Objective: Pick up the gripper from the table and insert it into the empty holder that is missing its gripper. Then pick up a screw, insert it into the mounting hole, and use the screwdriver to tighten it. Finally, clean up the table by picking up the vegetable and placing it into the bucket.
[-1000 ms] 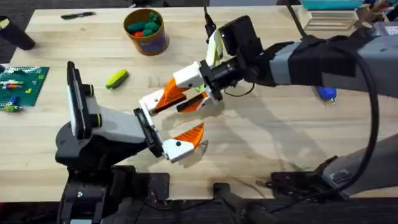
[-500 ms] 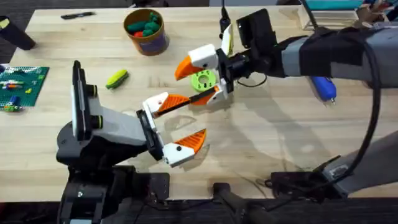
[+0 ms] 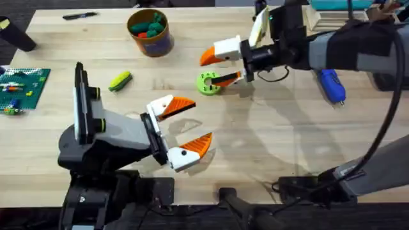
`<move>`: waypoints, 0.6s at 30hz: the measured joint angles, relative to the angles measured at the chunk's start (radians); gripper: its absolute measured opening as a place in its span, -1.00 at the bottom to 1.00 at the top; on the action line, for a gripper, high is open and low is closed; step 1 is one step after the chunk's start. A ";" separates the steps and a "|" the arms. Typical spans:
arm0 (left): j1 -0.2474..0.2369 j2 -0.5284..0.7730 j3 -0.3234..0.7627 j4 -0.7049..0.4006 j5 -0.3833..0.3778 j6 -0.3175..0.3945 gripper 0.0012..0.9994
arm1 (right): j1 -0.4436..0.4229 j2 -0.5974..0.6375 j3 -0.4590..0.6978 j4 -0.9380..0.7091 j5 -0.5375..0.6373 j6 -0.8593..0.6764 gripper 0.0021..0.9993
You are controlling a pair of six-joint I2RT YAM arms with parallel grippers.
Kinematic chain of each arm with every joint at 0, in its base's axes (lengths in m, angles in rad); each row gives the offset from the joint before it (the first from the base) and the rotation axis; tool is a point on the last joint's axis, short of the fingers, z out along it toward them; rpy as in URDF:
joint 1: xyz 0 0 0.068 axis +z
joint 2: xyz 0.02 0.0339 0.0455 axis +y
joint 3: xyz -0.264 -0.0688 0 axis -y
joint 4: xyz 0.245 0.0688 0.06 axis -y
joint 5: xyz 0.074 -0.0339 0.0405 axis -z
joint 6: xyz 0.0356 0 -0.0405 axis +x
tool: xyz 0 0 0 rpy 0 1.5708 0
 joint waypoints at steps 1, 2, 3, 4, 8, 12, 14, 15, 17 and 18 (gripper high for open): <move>0.000 0.000 0.000 0.000 0.000 0.000 0.78 | -0.010 0.000 0.002 -0.038 0.021 -0.030 0.99; 0.000 0.000 0.000 0.000 0.000 0.000 0.78 | -0.020 0.000 0.008 -0.095 0.046 -0.062 0.99; 0.000 0.000 0.000 0.000 0.000 0.000 0.78 | -0.028 0.000 0.016 -0.164 0.075 -0.099 0.99; 0.000 0.000 0.000 0.000 0.000 0.000 0.78 | -0.034 0.000 0.029 -0.241 0.106 -0.138 0.99; 0.000 0.000 0.000 0.000 0.000 0.000 0.78 | -0.037 0.000 0.138 -0.561 0.274 -0.319 0.99; 0.000 0.000 0.000 0.000 0.001 0.000 0.78 | -0.012 0.000 0.283 -0.740 0.443 -0.487 0.99; 0.000 0.000 0.000 0.000 0.002 0.000 0.78 | 0.015 0.000 0.336 -0.789 0.520 -0.555 0.99; 0.000 0.000 0.000 0.000 0.003 0.000 0.78 | 0.030 0.000 0.352 -0.802 0.553 -0.582 0.99; 0.000 0.000 0.000 0.000 0.003 0.000 0.78 | 0.070 0.000 0.372 -0.813 0.626 -0.627 0.99; 0.000 0.000 0.000 0.000 0.003 0.000 0.78 | 0.093 0.000 0.375 -0.815 0.663 -0.645 0.99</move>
